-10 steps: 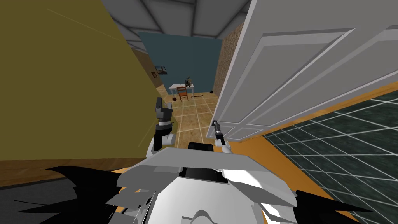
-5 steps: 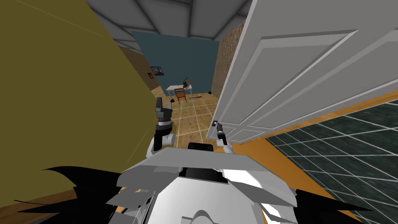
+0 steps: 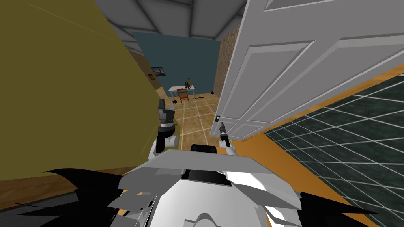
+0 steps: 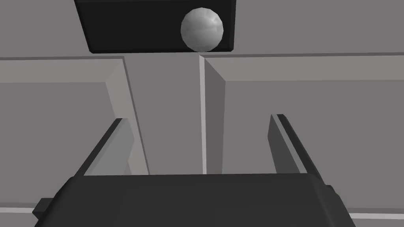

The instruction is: Push the door open

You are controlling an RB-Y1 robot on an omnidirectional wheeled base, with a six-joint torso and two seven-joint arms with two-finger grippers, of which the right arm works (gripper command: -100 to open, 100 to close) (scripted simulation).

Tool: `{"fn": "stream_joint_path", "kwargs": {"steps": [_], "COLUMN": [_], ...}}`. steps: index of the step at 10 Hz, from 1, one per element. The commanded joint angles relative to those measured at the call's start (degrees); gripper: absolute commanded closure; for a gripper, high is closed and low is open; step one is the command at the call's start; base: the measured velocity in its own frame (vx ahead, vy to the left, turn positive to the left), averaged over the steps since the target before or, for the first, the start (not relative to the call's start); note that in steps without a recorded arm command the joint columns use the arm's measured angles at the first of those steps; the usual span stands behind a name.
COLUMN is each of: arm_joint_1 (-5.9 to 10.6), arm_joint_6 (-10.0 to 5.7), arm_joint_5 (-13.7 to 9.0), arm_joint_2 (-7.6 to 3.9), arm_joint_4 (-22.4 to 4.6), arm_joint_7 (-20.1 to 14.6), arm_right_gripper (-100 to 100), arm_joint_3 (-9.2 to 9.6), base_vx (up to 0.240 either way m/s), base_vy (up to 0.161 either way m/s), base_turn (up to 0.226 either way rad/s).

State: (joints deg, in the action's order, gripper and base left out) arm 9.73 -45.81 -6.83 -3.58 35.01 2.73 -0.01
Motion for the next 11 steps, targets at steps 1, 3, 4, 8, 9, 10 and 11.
{"fn": "stream_joint_path", "kwargs": {"steps": [1, 3, 4, 8, 9, 10, 11], "arm_joint_1": [0.38, 0.16, 0.01, -0.31, -0.41, -0.51, -0.6], "arm_joint_6": [-0.07, 0.22, -0.14, -1.01, -1.29, -1.55, -1.79], "arm_joint_5": [-0.21, -0.23, -0.33, -0.52, -0.58, -0.64, -0.7], "arm_joint_2": [0.68, 0.84, 0.46, 0.07, 0.07, 0.14, 0.25], "arm_joint_4": [-0.44, 0.04, -0.05, -0.24, -0.3, -0.36, -0.41], "arm_joint_7": [-0.12, -0.15, -0.08, 0.09, 0.15, 0.2, 0.25], "arm_right_gripper": [-100, -100, -100, -100, -100, -100, -100], "arm_joint_3": [-0.07, -0.05, -0.17, -0.45, -0.54, -0.62, -0.7], "base_vx": [-0.232, -0.152, 0.096, 0.205, 0.188, 0.201, 0.208], "base_vy": [0.119, 0.05, 0.002, -0.004, -0.01, -0.024, -0.006], "base_turn": [-0.054, -0.024, 0.034, 0.028, 0.026, 0.034, 0.029]}}
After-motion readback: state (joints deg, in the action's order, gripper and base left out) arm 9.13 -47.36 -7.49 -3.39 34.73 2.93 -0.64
